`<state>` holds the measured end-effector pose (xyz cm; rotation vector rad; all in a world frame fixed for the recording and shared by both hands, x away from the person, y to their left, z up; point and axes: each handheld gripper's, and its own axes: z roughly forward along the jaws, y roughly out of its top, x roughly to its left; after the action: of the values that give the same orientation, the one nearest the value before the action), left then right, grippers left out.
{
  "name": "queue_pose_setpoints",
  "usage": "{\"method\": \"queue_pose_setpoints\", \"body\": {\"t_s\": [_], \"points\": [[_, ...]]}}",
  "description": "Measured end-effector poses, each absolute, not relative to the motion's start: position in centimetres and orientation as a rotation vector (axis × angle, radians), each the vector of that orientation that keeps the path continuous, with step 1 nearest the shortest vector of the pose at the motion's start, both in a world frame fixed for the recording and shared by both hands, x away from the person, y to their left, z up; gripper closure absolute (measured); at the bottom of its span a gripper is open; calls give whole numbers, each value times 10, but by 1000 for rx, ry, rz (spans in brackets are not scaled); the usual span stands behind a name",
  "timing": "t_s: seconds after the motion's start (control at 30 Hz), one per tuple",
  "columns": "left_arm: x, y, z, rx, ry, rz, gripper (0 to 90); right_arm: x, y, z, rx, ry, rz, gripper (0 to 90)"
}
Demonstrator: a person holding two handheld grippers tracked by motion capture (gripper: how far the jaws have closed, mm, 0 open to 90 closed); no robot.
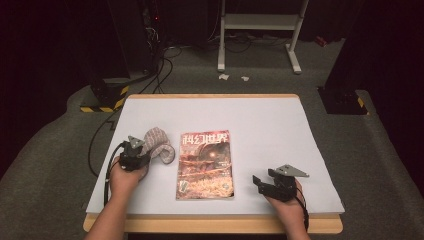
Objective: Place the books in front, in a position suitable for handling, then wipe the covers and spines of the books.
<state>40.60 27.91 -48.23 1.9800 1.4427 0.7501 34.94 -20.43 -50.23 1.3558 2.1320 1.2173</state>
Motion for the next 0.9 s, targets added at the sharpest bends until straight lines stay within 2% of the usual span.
{"method": "queue_pose_setpoints", "body": {"t_s": [0.23,0.4,0.53,0.7,0.77,0.83,0.9], "points": [[391,280,-466,1882,1414,725,466,350,-204,-503,1359,2135,1214,282],[380,277,-452,1848,1372,727,413,350,-203,-503,1360,2138,1208,289],[370,276,-442,1801,1338,721,394,351,-201,-503,1347,2156,1184,319],[359,262,-434,1779,1264,685,392,352,-200,-503,1346,2173,1164,313],[357,249,-433,1802,1229,659,413,352,-200,-503,1349,2173,1165,311],[358,232,-436,1844,1190,637,475,352,-200,-503,1350,2171,1162,308],[361,210,-443,1897,1173,631,481,351,-199,-503,1346,2172,1158,308]]}}
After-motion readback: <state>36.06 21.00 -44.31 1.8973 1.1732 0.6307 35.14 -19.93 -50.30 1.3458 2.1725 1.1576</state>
